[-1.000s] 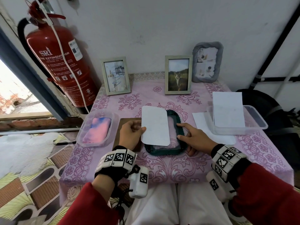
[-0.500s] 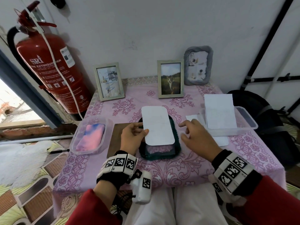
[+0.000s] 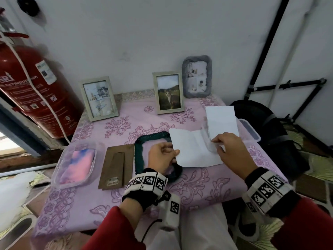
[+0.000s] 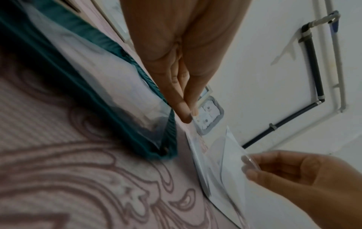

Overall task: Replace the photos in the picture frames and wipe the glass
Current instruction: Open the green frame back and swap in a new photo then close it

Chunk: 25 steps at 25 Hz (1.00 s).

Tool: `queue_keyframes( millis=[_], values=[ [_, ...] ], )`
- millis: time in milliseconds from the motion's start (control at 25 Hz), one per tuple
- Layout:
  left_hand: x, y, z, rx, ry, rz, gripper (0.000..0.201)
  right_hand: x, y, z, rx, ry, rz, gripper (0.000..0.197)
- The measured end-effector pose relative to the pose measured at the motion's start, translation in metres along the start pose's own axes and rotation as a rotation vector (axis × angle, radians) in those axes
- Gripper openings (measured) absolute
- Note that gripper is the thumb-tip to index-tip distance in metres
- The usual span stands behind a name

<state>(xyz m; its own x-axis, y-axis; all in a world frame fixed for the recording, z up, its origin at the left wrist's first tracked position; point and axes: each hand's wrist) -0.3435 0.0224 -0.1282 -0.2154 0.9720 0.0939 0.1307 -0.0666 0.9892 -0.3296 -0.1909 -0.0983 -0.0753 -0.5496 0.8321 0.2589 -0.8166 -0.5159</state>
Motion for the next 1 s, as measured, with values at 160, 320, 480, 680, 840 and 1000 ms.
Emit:
queue_keyframes(
  millis=[160, 320, 480, 680, 840, 1000],
  values=[
    [-0.03, 0.003, -0.001, 0.042, -0.056, -0.043, 0.038, 0.006, 0.003, -0.001, 0.043, 0.033, 0.036, 0.018],
    [-0.051, 0.005, -0.003, 0.043, -0.112, -0.005, 0.037, 0.007, 0.004, -0.003, 0.068, 0.002, 0.041, 0.02],
    [-0.05, 0.003, -0.004, 0.03, -0.12, 0.067, 0.04, 0.0, 0.003, -0.005, 0.046, -0.023, 0.061, 0.02],
    [-0.021, 0.006, -0.007, -0.078, -0.04, 0.165, 0.031, -0.007, -0.005, -0.008, -0.019, -0.025, 0.069, 0.03],
    [0.019, 0.005, -0.006, -0.154, 0.075, 0.325, 0.024, -0.014, -0.034, -0.008, 0.17, 0.225, -0.044, 0.037],
    [0.059, -0.001, -0.006, -0.162, 0.193, 0.474, 0.023, -0.042, -0.057, 0.005, 0.179, -0.014, 0.156, 0.016]
  ],
)
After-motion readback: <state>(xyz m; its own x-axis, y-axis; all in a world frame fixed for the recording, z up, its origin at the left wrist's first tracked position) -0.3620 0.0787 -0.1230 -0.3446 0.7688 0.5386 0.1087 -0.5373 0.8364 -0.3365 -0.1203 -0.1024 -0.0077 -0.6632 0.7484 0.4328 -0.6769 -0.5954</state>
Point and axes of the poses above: each hand's wrist, its own z-axis towards the middle knuckle, its own x-axis out of the back of the hand, y = z × x, and after that the axes turned 4 degrees about -x, right-handed
